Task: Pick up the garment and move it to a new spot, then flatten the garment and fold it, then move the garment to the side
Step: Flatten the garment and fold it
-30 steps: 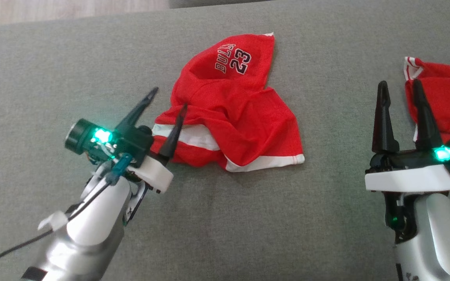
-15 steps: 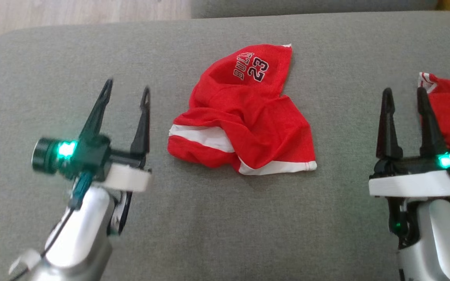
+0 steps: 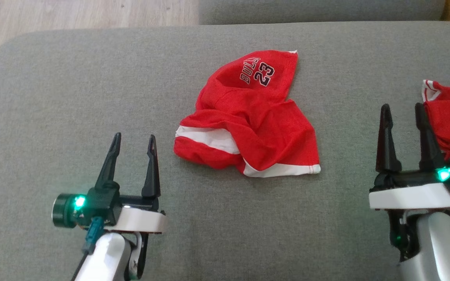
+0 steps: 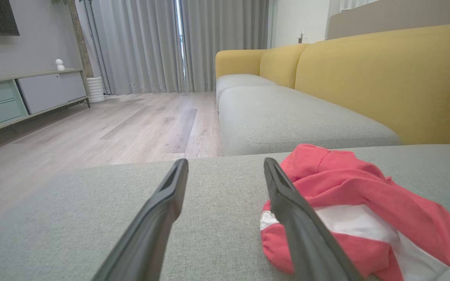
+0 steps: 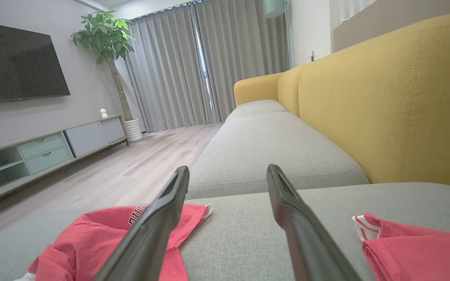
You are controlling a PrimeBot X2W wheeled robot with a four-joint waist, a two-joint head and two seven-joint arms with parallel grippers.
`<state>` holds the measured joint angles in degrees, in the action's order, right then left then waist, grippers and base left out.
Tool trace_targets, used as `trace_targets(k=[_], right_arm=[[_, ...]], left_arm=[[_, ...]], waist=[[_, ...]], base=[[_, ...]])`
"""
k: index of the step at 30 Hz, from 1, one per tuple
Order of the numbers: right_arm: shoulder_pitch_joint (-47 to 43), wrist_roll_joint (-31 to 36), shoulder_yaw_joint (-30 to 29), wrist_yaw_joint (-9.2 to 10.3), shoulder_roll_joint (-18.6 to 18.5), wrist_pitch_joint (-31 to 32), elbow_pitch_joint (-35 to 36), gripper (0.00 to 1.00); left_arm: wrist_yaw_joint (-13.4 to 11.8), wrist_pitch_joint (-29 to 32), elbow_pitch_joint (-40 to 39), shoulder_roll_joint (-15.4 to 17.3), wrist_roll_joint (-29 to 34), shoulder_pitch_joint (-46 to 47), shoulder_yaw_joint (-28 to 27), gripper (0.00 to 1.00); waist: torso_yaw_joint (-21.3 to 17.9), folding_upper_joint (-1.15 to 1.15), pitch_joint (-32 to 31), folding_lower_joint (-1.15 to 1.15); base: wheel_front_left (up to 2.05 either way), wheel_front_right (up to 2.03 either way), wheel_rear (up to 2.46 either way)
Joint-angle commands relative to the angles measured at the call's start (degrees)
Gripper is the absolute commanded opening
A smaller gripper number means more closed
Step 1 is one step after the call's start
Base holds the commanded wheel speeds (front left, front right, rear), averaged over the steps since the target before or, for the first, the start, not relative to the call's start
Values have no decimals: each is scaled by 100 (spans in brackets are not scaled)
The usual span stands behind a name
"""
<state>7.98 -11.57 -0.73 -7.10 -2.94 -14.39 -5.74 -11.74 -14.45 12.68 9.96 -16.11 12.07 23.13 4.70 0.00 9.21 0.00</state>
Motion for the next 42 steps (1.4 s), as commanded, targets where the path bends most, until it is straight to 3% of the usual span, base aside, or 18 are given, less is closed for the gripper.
trace_targets(k=[1, 19, 42], right_arm=[[85, 48, 143, -39, 6, -48, 164, 100], [-57, 344, 1229, -39, 6, 1468, -1317, 100], [276, 293, 1487, -39, 6, 1401, -1784, 100]], left_arm=[[28, -53, -228, 39, 82, 178, -287, 100], [439, -54, -141, -316, 461, 231, -776, 100], [716, -54, 54, -552, 732, 234, -1008, 100]], waist=[[16, 0, 20, 0], [138, 0, 179, 0], [190, 0, 216, 0]], base=[[0, 0, 0], [0, 0, 0], [0, 0, 0]])
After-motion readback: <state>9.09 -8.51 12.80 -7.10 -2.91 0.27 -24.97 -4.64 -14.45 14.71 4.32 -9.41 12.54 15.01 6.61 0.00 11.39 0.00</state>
